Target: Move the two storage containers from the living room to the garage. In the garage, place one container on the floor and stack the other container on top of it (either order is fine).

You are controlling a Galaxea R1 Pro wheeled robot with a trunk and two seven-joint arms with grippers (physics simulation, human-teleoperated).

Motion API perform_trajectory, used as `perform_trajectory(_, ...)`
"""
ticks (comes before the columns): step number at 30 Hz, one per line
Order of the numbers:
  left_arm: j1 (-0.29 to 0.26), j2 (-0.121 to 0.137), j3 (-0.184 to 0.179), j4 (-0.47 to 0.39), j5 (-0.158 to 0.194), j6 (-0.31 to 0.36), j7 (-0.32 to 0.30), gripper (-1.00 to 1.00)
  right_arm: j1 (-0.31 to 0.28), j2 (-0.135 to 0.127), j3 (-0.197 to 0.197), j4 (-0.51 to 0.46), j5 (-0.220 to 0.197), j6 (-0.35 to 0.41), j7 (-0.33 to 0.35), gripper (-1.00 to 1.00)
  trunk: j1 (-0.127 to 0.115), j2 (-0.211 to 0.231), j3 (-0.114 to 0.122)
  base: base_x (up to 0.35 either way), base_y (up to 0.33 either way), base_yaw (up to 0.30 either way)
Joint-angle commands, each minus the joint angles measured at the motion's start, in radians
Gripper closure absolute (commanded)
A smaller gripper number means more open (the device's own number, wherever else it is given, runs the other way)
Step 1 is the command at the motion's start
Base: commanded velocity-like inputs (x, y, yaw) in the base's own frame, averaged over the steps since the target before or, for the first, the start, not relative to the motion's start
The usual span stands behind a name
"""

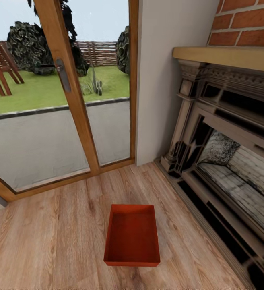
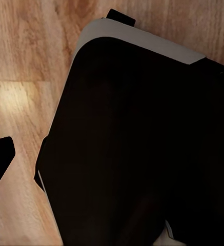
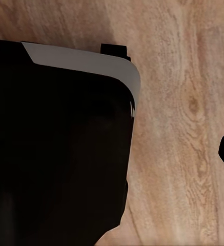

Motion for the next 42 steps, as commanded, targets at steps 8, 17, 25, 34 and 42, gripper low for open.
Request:
perform_trajectory(8, 0.0, 0.0, -0.008, 0.0, 0.006, -0.002, 0.004, -1.0, -0.001, 0.001, 0.009, 0.003, -0.009, -0.005, 0.002, -1.0, 0.0, 0.0, -0.014, 0.0, 0.0, 0.0)
perform_trajectory(17, 0.0, -0.002, -0.009, 0.0, 0.006, -0.002, 0.004, -1.0, -0.001, 0.001, 0.009, 0.004, -0.008, -0.005, 0.002, -1.0, 0.0, 0.0, -0.028, 0.0, 0.0, 0.0)
perform_trajectory(25, 0.0, -0.002, -0.009, 0.0, 0.005, -0.002, 0.004, -1.0, -0.001, 0.001, 0.009, 0.004, -0.008, -0.005, 0.002, -1.0, 0.0, 0.0, -0.041, 0.0, 0.0, 0.0)
perform_trajectory(34, 0.0, -0.002, -0.009, 0.0, 0.006, -0.003, 0.004, -1.0, -0.001, 0.001, 0.009, 0.003, -0.008, -0.005, 0.002, -1.0, 0.0, 0.0, -0.055, 0.0, 0.0, 0.0)
perform_trajectory(42, 0.0, -0.002, -0.009, 0.0, 0.006, -0.003, 0.004, -1.0, -0.001, 0.001, 0.009, 0.003, -0.008, -0.005, 0.002, -1.0, 0.0, 0.0, -0.068, 0.0, 0.0, 0.0)
